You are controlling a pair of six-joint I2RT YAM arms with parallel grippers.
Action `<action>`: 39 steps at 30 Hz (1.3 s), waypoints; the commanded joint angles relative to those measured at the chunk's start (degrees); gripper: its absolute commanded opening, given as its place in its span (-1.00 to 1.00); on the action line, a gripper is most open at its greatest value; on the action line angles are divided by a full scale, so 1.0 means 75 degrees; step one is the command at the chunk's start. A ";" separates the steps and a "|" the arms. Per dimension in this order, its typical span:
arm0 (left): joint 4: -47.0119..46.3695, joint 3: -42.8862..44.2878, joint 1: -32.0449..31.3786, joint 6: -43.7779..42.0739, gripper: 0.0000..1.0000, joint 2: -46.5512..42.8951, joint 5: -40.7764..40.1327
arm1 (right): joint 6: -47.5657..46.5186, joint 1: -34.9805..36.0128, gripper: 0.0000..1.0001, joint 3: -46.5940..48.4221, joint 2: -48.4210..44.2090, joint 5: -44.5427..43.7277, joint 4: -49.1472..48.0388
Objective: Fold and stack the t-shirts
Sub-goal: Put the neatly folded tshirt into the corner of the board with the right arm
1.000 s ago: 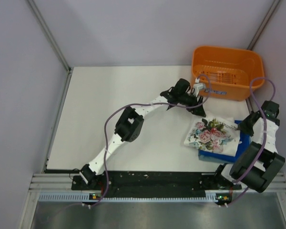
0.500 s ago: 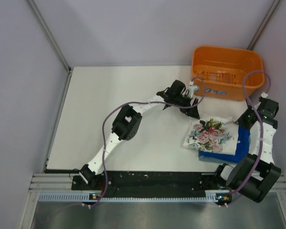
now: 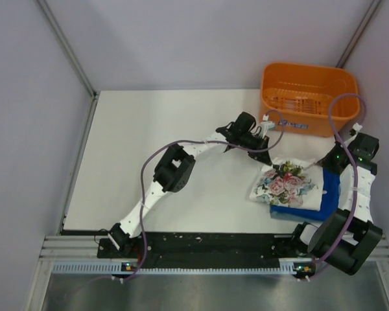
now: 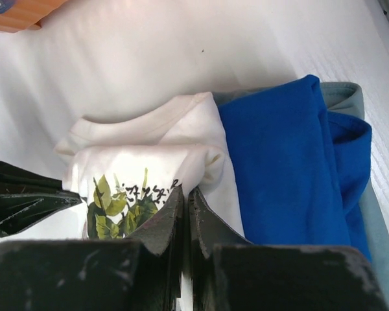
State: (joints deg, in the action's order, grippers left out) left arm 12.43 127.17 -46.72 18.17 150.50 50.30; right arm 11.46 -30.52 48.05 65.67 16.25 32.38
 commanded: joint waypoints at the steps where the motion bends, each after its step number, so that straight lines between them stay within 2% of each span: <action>1: -0.0414 0.0094 -0.0017 -0.0021 -1.00 -0.0542 0.0676 | -0.0192 0.0039 -1.00 0.0109 -0.0072 0.0341 -0.0415; 5: -0.0403 0.0129 0.0287 -0.0067 -1.00 -0.0952 0.0442 | -0.0298 0.0085 -1.00 0.0039 -0.0236 0.0703 -0.0742; 11: 0.0030 -0.0151 0.0662 -0.0548 -1.00 -0.1550 -0.0191 | -0.0497 0.0097 -1.00 -0.0488 -0.0553 0.1044 -0.1913; 17: -0.0121 -0.0714 0.0593 -0.0455 -1.00 -0.1446 -0.0168 | -0.0521 0.0109 -0.97 -0.0548 -0.0062 0.1056 -0.2231; 19: -0.0110 -0.0819 0.0523 -0.0478 -1.00 -0.1352 -0.0203 | -0.0521 0.0120 -0.72 -0.0431 0.0231 0.1021 -0.2197; 20: -0.0110 -0.0855 0.0476 -0.0489 -1.00 -0.1305 -0.0261 | -0.0486 0.0132 -0.46 -0.0349 0.0372 0.0974 -0.2138; 21: -0.0110 -0.0855 0.0441 -0.0513 -0.90 -0.1246 -0.0273 | -0.0451 0.0121 -0.14 -0.0209 0.0512 0.0869 -0.1964; 22: -0.0133 -0.0855 0.0417 -0.0513 -0.72 -0.1188 -0.0355 | -0.0427 0.0121 0.02 -0.0057 0.0641 0.0648 -0.1649; 27: -0.0157 -0.0587 0.0346 -0.0642 -0.05 -0.0930 -0.0894 | 0.0005 0.0132 0.29 0.0752 0.0737 -0.1413 0.0261; 28: -0.0006 -0.0400 0.0358 -0.0688 0.04 -0.0883 -0.0964 | 0.0065 0.0121 0.88 0.0800 0.0678 -0.1475 0.0543; 29: 0.0170 -0.0317 0.0370 -0.0712 0.08 -0.0848 -0.1000 | 0.0146 0.0121 0.96 0.0812 0.0596 -0.1510 0.0813; 35: 0.0968 -0.0748 0.0487 -0.0700 0.11 -0.1291 -0.1456 | 0.0451 0.0121 0.95 0.0343 0.0372 -0.0914 0.1061; 39: 0.1050 -0.1311 0.0499 -0.0713 0.08 -0.1702 -0.1727 | 0.0499 0.0121 0.81 0.0250 0.1086 -0.0341 0.1015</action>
State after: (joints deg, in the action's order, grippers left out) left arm 18.33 120.07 -43.40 13.52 143.33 40.03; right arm 13.63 -30.00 50.98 70.32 9.74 39.13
